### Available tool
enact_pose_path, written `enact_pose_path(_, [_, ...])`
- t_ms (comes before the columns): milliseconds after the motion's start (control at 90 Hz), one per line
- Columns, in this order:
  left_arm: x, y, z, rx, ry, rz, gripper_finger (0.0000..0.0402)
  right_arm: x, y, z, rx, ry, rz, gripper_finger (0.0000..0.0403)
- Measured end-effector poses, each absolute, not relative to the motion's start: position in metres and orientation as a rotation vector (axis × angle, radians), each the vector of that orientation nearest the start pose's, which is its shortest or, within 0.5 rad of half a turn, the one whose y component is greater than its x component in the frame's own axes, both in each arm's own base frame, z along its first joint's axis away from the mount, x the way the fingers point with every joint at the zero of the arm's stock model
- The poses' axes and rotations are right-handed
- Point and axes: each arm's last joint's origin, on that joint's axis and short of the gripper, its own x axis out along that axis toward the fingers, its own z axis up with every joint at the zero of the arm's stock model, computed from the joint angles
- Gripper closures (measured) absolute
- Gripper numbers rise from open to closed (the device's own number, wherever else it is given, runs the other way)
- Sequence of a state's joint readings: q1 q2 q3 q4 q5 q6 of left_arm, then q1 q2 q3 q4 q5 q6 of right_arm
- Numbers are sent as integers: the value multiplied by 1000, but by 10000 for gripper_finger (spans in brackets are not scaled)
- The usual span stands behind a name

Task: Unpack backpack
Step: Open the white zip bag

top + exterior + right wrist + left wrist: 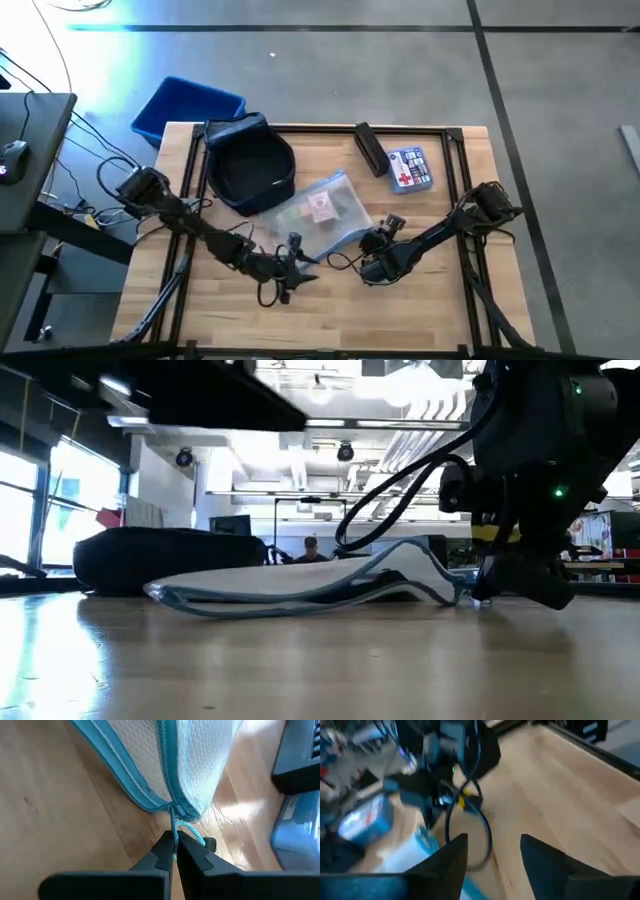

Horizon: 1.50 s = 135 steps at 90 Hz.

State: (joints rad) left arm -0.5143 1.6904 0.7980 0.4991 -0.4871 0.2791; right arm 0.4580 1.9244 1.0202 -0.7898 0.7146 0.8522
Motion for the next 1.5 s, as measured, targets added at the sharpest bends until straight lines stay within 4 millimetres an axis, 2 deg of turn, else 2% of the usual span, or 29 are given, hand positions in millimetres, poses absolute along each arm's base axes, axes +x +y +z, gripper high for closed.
enact_pose_path(211, [326, -132, 140, 556, 396, -12, 229, 283, 126, 117, -293, 1066, -717, 402])
enact_pose_path(333, [331, -130, 120, 637, 444, -37, 229, 284, 130, 119, -343, 1045, -706, 402])
enact_pose_path(422, [331, -131, 109, 749, 495, 13, 229, 283, 131, 120, -356, 1020, -715, 402])
enact_pose_path(722, [330, -140, 123, 944, 533, 409, 229, 284, 132, 120, -347, 1016, -715, 402])
enact_pose_path(967, [328, -137, 125, 952, 557, 573, 229, 283, 133, 120, -379, 1068, -666, 402])
enact_pose_path(1211, [329, -133, 124, 896, 543, 576, 234, 283, 133, 119, -379, 1092, -643, 402])
enact_pose_path(1333, [330, -133, 124, 891, 541, 567, 265, 283, 133, 119, -377, 1088, -643, 402])
enact_pose_path(1500, [335, -136, 131, 849, 514, 579, 345, 283, 135, 119, -356, 1105, -631, 376])
